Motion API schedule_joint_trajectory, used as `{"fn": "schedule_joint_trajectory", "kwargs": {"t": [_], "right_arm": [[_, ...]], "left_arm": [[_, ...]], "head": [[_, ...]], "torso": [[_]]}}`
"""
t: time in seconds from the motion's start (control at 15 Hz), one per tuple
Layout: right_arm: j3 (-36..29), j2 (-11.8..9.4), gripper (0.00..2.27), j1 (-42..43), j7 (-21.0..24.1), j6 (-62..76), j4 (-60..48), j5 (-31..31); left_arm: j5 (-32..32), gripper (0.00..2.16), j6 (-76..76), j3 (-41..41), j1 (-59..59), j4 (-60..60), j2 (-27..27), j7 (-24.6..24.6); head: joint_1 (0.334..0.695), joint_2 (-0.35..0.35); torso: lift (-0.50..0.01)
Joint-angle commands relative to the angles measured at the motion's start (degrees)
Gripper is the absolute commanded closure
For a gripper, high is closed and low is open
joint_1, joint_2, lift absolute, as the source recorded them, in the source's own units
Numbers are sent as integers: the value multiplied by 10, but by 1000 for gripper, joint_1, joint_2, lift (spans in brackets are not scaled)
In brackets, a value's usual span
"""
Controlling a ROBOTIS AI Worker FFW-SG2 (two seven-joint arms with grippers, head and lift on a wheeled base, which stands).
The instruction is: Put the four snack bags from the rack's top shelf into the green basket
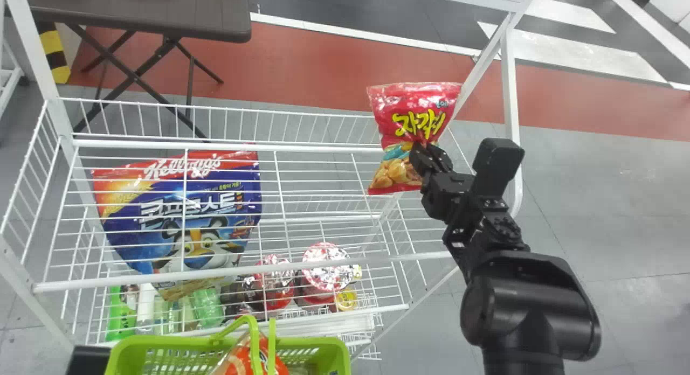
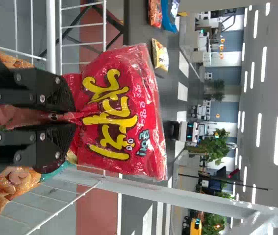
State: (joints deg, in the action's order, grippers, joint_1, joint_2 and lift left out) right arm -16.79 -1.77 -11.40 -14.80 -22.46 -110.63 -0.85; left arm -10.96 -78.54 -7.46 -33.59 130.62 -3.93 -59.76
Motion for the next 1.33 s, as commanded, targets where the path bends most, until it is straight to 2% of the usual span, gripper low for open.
{"fn": "schedule_joint_trajectory", "kwargs": {"t": [0.0, 0.4, 0.53, 0.6, 0.73, 0.93, 1.07, 1.27], "right_arm": [[1, 0, 2192, -55, -10, -16, -80, -44], [-18, 0, 2192, -216, -59, -148, -271, -146], [-47, -1, 2192, -230, -88, -269, -297, -192], [-62, -1, 2192, -238, -115, -306, -308, -194], [-81, -3, 2192, -253, -161, -385, -325, -196], [-92, -6, 2192, -280, -205, -466, -332, -215], [-79, -10, 2192, -287, -212, -485, -312, -213], [-27, -30, 2192, -298, -215, -496, -268, -213]], "left_arm": [[-3, 2125, 0, 3, 5, -4, 1, 0], [-23, 2125, -4, 34, 11, -2, 1, -1], [-45, 2125, -9, 59, 3, -1, 7, -1], [-49, 2125, -9, 64, 2, 0, 9, -1], [-56, 2125, -9, 73, 1, 2, 13, -1], [-64, 2125, -9, 83, -4, 5, 22, -1], [-64, 2125, -9, 82, -4, 9, 23, -2], [-64, 2125, -9, 82, -9, 14, 23, -2]], "head": [[695, -350], [695, -350], [695, -350], [695, -350], [695, -350], [695, -350], [695, -350], [695, -350]], "torso": [[0], [0], [0], [0], [0], [0], [0], [0]]}}
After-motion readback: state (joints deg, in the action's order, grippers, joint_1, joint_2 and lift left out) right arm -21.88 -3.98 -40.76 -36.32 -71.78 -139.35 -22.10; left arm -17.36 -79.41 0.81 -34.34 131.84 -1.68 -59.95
